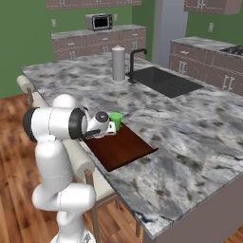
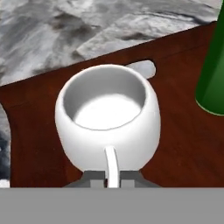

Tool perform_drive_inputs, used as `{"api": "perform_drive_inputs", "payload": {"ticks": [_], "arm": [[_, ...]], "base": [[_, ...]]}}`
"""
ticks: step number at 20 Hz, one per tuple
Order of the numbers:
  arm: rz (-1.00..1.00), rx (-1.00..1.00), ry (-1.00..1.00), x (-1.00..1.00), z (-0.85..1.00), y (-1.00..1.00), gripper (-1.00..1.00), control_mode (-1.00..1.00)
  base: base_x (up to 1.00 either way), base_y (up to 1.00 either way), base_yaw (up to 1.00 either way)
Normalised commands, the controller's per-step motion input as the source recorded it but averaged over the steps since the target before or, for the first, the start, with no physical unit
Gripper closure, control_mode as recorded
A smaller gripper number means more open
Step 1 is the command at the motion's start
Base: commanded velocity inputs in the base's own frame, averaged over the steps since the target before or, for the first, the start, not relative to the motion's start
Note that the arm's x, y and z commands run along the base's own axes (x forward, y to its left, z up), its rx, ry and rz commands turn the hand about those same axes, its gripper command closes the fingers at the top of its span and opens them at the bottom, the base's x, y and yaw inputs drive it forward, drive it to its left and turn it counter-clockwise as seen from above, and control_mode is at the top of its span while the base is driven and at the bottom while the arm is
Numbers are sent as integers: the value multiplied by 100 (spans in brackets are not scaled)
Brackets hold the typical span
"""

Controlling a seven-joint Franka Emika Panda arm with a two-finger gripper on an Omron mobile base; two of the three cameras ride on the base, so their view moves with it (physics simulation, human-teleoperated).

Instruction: There is a tray on the dining counter. Grab the cup, mug, and pitcher and place them on the tray. The pitcher may be placed next to the tray if it cannot fit the tray.

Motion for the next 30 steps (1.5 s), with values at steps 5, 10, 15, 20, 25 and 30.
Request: {"api": "perform_drive_inputs", "payload": {"ticks": [5,10,15,20,25,30], "arm": [[0,1,7,14,-2,1,-100,-100],[0,0,0,0,0,0,-100,-100],[-5,0,0,-25,43,0,-100,-100],[-12,0,0,-88,80,-6,-100,-100],[-17,2,0,-88,99,-17,-100,-100],[-17,2,1,-24,100,-21,-100,-100]], "base": [[0,0,0],[0,0,0],[0,0,0],[0,0,0],[0,0,0],[0,0,0]]}}
